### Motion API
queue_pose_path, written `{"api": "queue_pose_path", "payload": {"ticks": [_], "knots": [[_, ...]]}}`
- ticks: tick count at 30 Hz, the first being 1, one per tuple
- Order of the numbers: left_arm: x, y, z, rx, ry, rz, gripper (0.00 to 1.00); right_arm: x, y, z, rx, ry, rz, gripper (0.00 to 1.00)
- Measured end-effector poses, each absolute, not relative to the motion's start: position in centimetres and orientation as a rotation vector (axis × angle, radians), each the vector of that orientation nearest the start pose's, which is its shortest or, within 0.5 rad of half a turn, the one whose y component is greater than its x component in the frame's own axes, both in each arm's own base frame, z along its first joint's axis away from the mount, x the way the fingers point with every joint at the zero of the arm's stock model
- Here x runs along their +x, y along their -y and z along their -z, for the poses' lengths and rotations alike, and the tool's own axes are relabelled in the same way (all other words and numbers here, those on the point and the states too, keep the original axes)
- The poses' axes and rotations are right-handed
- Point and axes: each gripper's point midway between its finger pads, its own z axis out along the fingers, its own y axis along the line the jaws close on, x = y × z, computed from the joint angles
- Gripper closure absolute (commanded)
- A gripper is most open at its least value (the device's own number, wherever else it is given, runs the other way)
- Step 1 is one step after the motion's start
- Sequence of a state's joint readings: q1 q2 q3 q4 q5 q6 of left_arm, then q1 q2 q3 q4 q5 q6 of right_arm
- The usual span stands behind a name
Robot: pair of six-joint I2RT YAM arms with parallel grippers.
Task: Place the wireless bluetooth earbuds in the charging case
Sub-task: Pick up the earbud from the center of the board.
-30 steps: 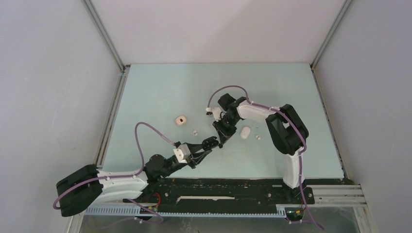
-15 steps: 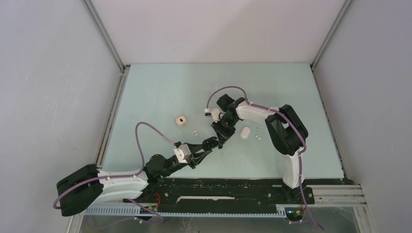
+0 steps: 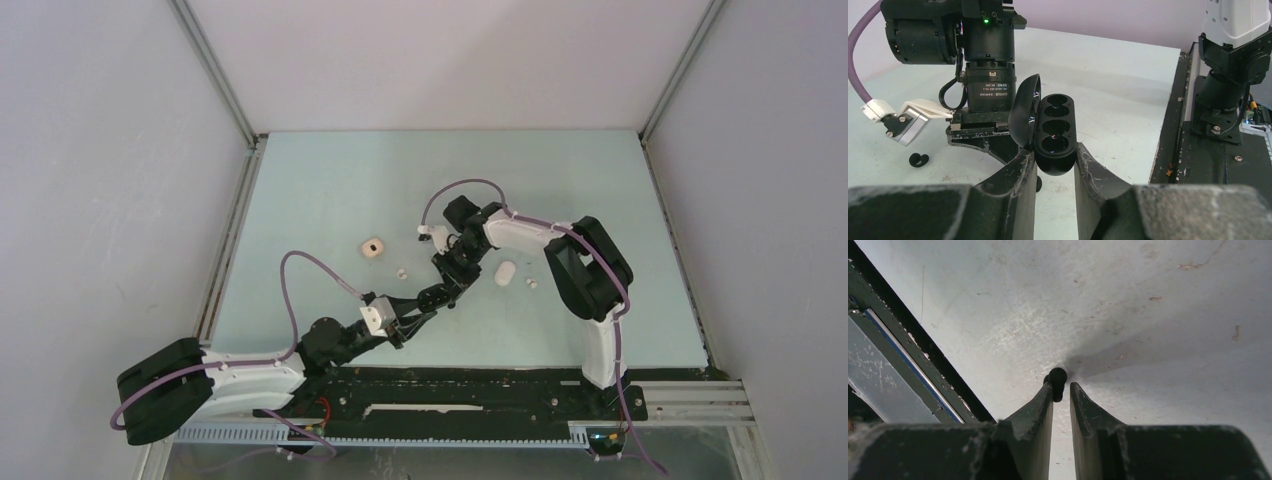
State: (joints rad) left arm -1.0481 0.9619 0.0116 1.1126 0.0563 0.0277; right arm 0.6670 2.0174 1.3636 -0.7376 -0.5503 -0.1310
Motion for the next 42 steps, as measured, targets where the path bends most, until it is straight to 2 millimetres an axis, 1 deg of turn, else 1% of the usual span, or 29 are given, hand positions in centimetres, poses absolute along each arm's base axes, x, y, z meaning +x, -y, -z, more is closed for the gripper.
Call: {"api": "queue_pose_path", "payload": {"ticks": [7, 12, 16, 18, 21, 24, 26, 29, 31, 32, 35, 38, 40, 42], "knots": [[14.9, 27.6, -16.4, 0.794, -1.236, 0.879, 1.00, 22.6, -30.0, -2.1, -1.265, -2.715, -0.891, 0.83], [14.9, 27.6, -16.4, 0.794, -1.237, 0.879, 1.00, 22.6, -30.0, -2.2, -1.272, -2.709, -0.873, 0.95], [14.9, 27.6, -16.4, 0.795, -1.238, 0.878, 1.00, 22.9, -29.7, -2.5, -1.281, -2.693, -0.838, 0.99], [14.9, 27.6, -16.3, 0.796, -1.240, 0.878, 1.00, 23.0, -29.5, -3.1, -1.291, -2.673, -0.822, 1.00], [14.9, 27.6, -16.2, 0.800, -1.246, 0.876, 1.00, 23.4, -28.9, -4.7, -1.304, -2.626, -0.804, 1.00], [14.9, 27.6, -16.1, 0.802, -1.249, 0.876, 1.00, 24.4, -27.7, -7.2, -1.292, -2.562, -0.805, 1.00], [14.8, 27.6, -16.1, 0.804, -1.249, 0.878, 1.00, 25.3, -26.2, -9.1, -1.278, -2.513, -0.797, 1.00], [14.7, 27.6, -16.0, 0.809, -1.247, 0.881, 1.00, 25.8, -23.7, -11.7, -1.301, -2.439, -0.767, 1.00], [14.6, 27.7, -15.9, 0.818, -1.248, 0.886, 1.00, 25.1, -22.7, -13.3, -1.362, -2.380, -0.746, 1.00], [14.5, 27.8, -15.8, 0.825, -1.250, 0.889, 1.00, 24.4, -22.4, -14.2, -1.413, -2.338, -0.733, 1.00], [14.4, 28.0, -15.3, 0.844, -1.262, 0.892, 1.00, 21.7, -22.1, -16.9, -1.596, -2.179, -0.686, 1.00], [14.4, 28.3, -14.8, 0.872, -1.275, 0.890, 1.00, 18.6, -21.7, -19.0, -1.768, -2.039, -0.672, 1.00], [14.3, 28.6, -14.2, 0.896, -1.290, 0.889, 1.00, 17.5, -21.1, -19.8, -1.835, -1.988, -0.662, 1.00], [14.3, 28.9, -13.7, 0.924, -1.305, 0.885, 1.00, 16.8, -20.3, -19.9, -1.902, -1.972, -0.634, 1.00]]}}
